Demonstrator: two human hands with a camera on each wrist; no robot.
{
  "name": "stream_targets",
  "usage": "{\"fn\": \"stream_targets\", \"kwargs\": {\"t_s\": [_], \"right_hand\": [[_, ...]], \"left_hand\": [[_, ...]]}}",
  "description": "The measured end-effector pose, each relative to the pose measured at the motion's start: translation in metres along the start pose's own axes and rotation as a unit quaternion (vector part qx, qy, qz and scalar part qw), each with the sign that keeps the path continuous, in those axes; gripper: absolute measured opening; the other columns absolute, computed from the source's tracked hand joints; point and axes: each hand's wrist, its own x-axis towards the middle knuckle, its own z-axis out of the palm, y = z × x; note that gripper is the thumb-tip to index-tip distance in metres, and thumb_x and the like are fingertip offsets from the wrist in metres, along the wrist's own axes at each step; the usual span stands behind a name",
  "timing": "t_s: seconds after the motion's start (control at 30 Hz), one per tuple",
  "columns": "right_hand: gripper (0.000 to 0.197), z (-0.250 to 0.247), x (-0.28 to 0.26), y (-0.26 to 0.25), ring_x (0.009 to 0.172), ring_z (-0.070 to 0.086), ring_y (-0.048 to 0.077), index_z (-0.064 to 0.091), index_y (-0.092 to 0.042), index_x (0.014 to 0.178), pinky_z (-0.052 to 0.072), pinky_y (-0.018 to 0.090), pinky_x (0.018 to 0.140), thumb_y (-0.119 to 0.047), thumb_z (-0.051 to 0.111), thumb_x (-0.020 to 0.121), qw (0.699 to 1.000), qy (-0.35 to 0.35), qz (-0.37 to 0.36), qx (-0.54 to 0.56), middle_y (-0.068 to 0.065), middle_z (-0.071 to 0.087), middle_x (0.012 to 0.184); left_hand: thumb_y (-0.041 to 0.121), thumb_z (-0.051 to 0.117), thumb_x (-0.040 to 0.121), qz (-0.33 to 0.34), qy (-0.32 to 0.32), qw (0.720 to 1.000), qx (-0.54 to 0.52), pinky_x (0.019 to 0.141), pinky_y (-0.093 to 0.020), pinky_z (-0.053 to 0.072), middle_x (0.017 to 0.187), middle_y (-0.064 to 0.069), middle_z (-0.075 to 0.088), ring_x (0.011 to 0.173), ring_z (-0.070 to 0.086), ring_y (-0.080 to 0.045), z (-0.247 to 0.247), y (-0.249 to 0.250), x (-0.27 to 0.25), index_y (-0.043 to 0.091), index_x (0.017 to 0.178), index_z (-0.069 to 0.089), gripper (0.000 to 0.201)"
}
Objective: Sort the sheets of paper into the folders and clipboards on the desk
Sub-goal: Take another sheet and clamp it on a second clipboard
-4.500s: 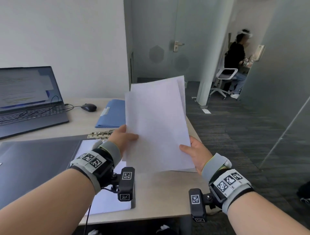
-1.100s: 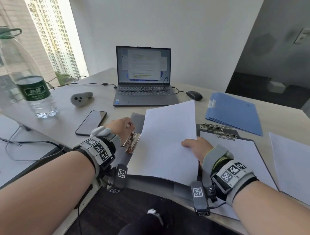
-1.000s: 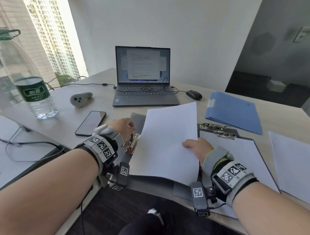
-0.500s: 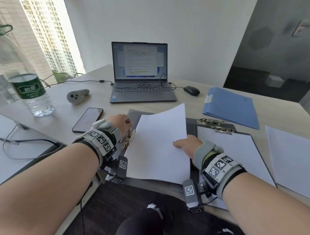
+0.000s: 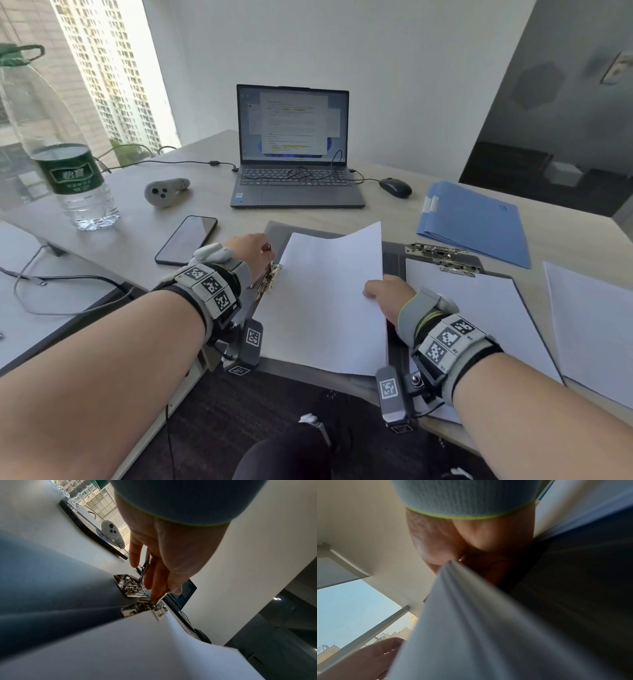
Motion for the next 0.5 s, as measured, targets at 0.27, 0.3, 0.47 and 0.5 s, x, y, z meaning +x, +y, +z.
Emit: {"fn": "stream_targets", "kwargs": {"t_s": [0.27, 0.3, 0.47, 0.5], "right_hand": [[0.021, -0.003, -0.007, 0.0, 0.075, 0.049, 0.024, 0.059, -0.006, 0.083, 0.036, 0.031, 0.07, -0.015, 0.065, 0.065, 1.0, -0.014, -0.013, 0.025, 0.011, 0.054, 0.08], [0.023, -0.003, -0.009, -0.001, 0.074, 0.048, 0.024, 0.059, -0.007, 0.083, 0.035, 0.031, 0.069, -0.017, 0.064, 0.063, 0.999, -0.019, -0.014, 0.032, 0.011, 0.053, 0.079], [0.012, -0.004, -0.012, -0.005, 0.077, 0.054, 0.026, 0.058, -0.009, 0.087, 0.038, 0.032, 0.07, -0.021, 0.057, 0.089, 0.998, -0.003, 0.005, 0.059, 0.01, 0.059, 0.087], [0.018, -0.004, -0.012, -0.006, 0.084, 0.059, 0.028, 0.06, -0.01, 0.093, 0.042, 0.034, 0.078, -0.027, 0.056, 0.089, 0.998, 0.0, 0.007, 0.06, 0.011, 0.063, 0.093]], "left_hand": [[0.035, 0.054, 0.094, -0.007, 0.005, 0.999, -0.047, 0.077, -0.037, 0.053, 0.097, -0.002, 0.071, 0.085, 0.065, -0.025, 0.004, -0.004, -0.001, 0.021, 0.1, 0.065, 0.018], [0.035, 0.054, 0.094, -0.007, 0.007, 0.999, -0.047, 0.076, -0.036, 0.053, 0.096, -0.002, 0.071, 0.084, 0.065, -0.025, 0.004, -0.004, -0.002, 0.021, 0.1, 0.065, 0.018], [0.032, 0.055, 0.095, -0.009, 0.004, 0.998, -0.057, 0.072, -0.034, 0.049, 0.096, -0.003, 0.071, 0.085, 0.064, -0.025, 0.003, -0.003, -0.003, 0.019, 0.101, 0.065, 0.018], [0.032, 0.055, 0.095, -0.009, 0.003, 0.998, -0.059, 0.073, -0.034, 0.05, 0.097, -0.003, 0.071, 0.086, 0.064, -0.026, 0.002, -0.003, -0.004, 0.019, 0.1, 0.066, 0.017]]}}
